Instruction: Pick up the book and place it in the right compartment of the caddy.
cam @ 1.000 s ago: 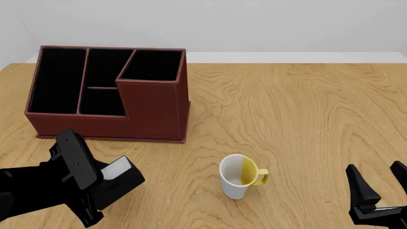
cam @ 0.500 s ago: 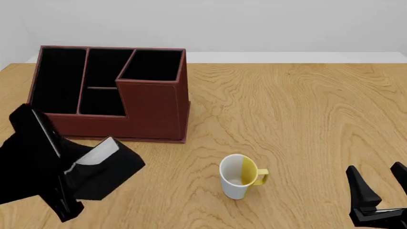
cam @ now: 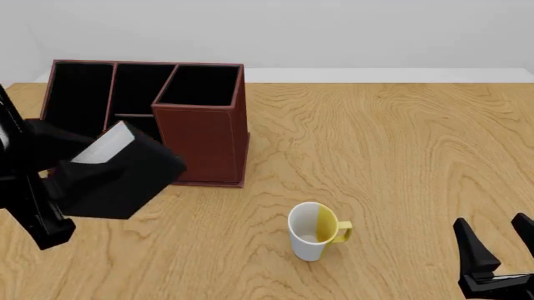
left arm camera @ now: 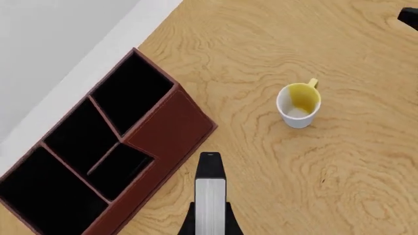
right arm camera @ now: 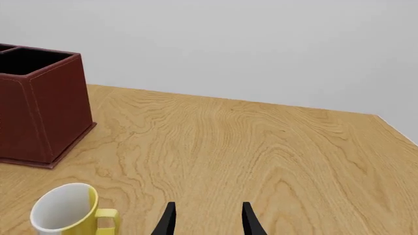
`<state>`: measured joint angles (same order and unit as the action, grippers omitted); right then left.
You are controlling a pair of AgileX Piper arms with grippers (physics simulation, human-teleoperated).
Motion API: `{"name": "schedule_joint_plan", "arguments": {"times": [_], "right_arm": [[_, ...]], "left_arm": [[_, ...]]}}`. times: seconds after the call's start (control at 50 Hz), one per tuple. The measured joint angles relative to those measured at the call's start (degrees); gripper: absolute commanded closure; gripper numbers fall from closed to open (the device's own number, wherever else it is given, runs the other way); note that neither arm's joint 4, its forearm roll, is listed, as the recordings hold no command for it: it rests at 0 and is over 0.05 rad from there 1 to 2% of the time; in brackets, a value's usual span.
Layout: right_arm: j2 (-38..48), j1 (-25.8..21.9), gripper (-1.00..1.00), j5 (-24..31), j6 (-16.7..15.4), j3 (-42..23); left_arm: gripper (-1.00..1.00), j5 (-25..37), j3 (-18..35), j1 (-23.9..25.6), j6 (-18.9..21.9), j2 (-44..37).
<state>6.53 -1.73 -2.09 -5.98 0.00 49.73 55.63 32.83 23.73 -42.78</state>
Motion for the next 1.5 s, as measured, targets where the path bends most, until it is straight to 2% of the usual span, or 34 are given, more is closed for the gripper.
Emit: {"name": "schedule_joint_plan", "arguments": {"times": [0.6, 1.08, 1.5], "right_arm": [[-0.1, -0.3, -1.00, 0.1, 0.7, 0.0], [-1.1, -0.1, -1.00, 0.7, 1.0, 0.0], [-0.1, 0.1, -1.00, 0.1, 1.2, 0.0]], "left_arm": [[1.00, 4.2, 19.2, -2.0, 0.4, -8.9], [1.00, 5.9, 34.0, -4.4, 0.2, -20.5], [1.00, 3.7, 40.6, -6.1, -0.6, -29.6]]}}
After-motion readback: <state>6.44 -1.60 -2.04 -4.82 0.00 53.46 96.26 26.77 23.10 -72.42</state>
